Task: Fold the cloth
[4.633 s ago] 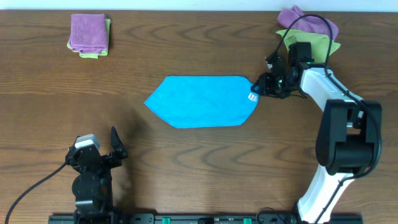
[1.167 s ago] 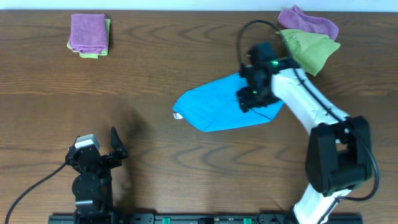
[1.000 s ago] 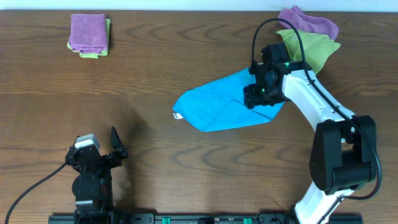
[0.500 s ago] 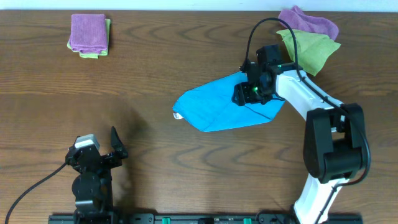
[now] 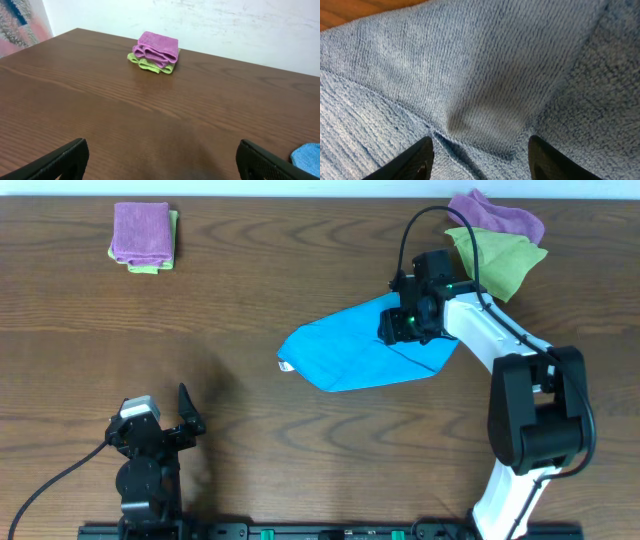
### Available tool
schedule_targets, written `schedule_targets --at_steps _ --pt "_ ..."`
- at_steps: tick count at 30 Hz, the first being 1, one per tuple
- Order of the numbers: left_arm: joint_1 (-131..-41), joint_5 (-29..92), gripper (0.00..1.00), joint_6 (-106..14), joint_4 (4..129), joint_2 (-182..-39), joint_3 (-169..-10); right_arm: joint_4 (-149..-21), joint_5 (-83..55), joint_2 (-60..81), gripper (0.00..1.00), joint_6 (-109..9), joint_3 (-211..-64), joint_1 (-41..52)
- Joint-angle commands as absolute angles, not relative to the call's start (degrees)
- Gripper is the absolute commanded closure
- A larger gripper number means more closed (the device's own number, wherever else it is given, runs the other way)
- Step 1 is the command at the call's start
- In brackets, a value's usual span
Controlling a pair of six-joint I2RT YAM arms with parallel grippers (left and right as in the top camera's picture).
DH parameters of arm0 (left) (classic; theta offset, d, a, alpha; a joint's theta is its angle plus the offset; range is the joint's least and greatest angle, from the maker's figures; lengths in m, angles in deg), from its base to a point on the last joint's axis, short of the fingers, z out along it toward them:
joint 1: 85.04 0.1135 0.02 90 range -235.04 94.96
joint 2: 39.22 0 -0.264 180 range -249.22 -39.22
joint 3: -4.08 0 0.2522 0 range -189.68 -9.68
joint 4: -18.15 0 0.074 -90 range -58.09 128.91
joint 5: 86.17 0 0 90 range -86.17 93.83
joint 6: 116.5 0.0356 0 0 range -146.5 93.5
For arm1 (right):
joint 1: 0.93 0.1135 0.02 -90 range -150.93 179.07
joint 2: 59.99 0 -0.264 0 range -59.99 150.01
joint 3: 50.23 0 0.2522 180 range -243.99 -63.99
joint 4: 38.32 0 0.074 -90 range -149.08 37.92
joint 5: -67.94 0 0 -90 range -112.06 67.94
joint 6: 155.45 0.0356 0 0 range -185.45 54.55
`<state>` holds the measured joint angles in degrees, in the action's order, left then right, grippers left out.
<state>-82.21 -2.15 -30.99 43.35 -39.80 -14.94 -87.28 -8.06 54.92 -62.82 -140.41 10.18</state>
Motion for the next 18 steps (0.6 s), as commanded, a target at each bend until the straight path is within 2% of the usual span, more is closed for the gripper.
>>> schedule_targets --at_steps 1,11,18 --pt "-82.5 -2.1 0.04 -31.2 43.8 -39.5 -13.3 -86.8 -8.6 55.5 0.4 -62.0 -140.3 10.8" --pt "-82.5 -2.1 0.05 -31.2 43.8 -39.5 -13.3 -86.5 -8.5 57.7 0.43 -60.1 -140.3 10.8" --pt "-82.5 -2.1 0.05 -31.2 43.8 -39.5 -13.3 -86.1 -8.5 57.8 0.6 -59.9 -140.3 10.8"
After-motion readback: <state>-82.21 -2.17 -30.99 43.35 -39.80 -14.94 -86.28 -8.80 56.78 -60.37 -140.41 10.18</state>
